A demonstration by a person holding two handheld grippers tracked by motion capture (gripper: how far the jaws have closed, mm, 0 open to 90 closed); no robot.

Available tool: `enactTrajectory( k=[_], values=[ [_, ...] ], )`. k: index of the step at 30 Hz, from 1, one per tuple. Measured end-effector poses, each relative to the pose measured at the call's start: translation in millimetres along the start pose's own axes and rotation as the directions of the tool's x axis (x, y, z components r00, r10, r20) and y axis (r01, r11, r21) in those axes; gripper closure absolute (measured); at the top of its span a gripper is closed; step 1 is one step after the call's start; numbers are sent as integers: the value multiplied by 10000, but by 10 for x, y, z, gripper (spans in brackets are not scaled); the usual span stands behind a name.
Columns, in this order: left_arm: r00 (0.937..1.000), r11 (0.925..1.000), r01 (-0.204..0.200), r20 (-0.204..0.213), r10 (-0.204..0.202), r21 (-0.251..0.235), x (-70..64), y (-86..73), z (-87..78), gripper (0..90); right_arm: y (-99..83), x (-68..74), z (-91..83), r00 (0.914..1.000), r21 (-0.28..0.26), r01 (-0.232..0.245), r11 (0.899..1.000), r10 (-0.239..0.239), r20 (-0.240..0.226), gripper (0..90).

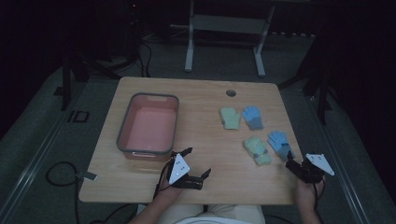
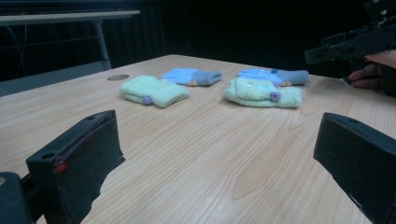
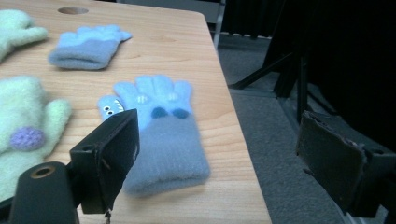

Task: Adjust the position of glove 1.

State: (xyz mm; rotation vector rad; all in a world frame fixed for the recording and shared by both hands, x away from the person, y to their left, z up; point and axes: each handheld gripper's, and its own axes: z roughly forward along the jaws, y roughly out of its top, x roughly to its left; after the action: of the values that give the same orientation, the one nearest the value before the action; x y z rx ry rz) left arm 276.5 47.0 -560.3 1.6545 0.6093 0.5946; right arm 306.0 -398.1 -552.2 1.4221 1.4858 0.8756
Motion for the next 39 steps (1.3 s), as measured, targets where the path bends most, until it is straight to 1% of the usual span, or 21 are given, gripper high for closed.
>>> enactTrajectory(
  k=[2,6,7,8,10,11,13,15,16,20,26,29,33,37,38,39],
  values=[
    [10000,10000,-16,14,16,12,0,1,1,6,3,-10,6,9998,117,-60,9999,62,-186,135],
    [9999,9999,-98,37,98,54,-8,3,4,6,1,-5,0,9999,125,4,9999,-2,-118,134],
    [9999,9999,-98,37,98,54,-8,3,4,6,1,-5,0,9999,125,4,9999,-2,-118,134],
    [9999,9999,-141,47,140,62,-11,4,7,6,-4,-3,-14,9998,29,6,10000,-6,-221,128],
    [9999,9999,-141,47,140,62,-11,4,7,6,-6,0,-18,9998,46,40,10000,-39,-182,128],
    [9999,9999,-105,35,105,53,-12,4,7,6,-1,9,-9,9992,258,153,9996,-143,-368,128],
    [10000,10000,-73,58,73,46,-9,3,5,6,-1,18,-8,9990,257,242,9994,-233,-370,128],
    [9999,9999,-112,61,112,41,-12,4,6,6,1,28,-5,9978,345,388,9987,-368,-543,128],
    [9999,9999,-158,68,158,51,-14,4,5,6,1,31,-7,9964,366,431,9984,-403,-740,128],
    [9995,9995,-296,86,295,59,-27,5,7,6,1,33,-6,9950,385,477,9981,-441,-894,128],
    [9996,9996,-280,99,280,46,-25,4,7,6,4,35,-2,9940,407,544,9977,-502,-975,128],
    [9996,9996,-276,109,276,42,-24,4,7,6,13,33,-9,9943,367,486,9981,-449,-963,129],
    [9996,9996,-272,113,272,42,-23,4,7,6,21,20,-26,9931,315,433,9986,-396,-1101,129],
    [9996,9996,-272,120,271,44,-22,4,7,6,87,-3,-61,9929,161,263,9995,-242,-1167,129],
    [9996,9996,-273,115,272,45,-22,4,6,5,130,-22,-82,9927,22,173,9998,-169,-1196,129],
    [9996,9996,-273,119,273,45,-22,4,6,5,130,-22,-82,9927,22,173,9998,-169,-1196,129]
  ],
)
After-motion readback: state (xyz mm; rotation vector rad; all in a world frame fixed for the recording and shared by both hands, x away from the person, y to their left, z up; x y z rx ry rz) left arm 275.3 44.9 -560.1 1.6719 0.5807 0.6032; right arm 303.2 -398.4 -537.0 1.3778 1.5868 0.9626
